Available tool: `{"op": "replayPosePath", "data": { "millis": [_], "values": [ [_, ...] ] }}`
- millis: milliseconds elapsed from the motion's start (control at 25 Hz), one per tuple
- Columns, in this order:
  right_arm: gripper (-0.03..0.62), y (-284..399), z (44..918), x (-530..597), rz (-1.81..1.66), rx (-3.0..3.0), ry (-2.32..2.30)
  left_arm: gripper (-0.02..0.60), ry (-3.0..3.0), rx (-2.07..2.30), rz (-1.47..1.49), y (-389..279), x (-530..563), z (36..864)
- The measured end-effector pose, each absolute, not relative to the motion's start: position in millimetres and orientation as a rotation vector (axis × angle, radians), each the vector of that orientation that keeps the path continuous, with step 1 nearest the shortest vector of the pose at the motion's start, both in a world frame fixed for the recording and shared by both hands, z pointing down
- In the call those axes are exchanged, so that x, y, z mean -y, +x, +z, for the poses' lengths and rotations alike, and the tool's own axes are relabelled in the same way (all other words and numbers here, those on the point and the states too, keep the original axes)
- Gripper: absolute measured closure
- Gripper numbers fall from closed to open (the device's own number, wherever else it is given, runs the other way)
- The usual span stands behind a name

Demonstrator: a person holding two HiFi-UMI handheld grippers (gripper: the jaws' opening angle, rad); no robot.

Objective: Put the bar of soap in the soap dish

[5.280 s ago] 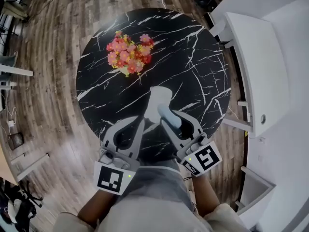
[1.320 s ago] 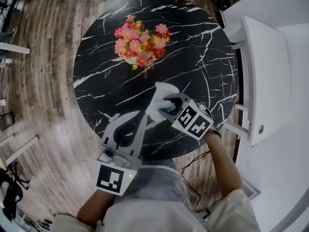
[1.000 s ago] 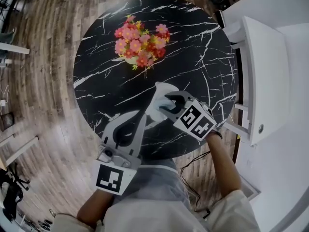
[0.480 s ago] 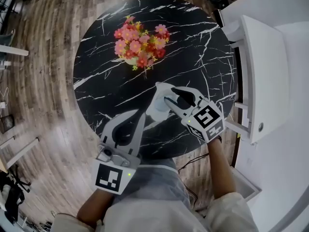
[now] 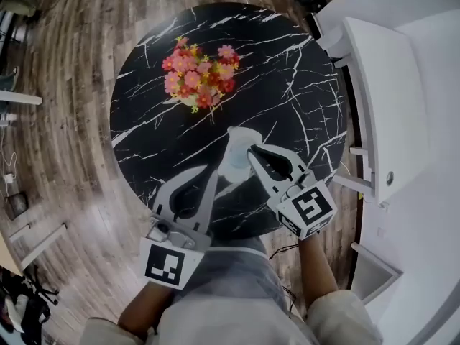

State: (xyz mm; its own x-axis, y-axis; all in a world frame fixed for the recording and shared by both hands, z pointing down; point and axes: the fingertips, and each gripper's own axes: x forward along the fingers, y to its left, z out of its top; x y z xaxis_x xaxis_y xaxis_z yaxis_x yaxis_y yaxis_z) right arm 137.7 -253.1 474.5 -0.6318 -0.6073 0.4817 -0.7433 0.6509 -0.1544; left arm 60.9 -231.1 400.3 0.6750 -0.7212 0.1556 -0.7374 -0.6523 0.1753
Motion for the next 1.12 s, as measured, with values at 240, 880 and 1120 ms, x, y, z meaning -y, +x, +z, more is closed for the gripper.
{"op": "replayPosePath", "data": {
  "millis": [240,880,1120],
  "values": [
    [0.572,135,416,235,0.392,2.548,1.305,0.58,2.689,1.142,0.087,64,229,382],
    [0.582,132,285,180,0.131,2.548,1.657,0.58,2.834,1.03,0.143,66,210,302],
    [0.582,129,274,178,0.127,2.527,1.717,0.58,2.844,1.012,0.152,62,210,291]
  ]
}}
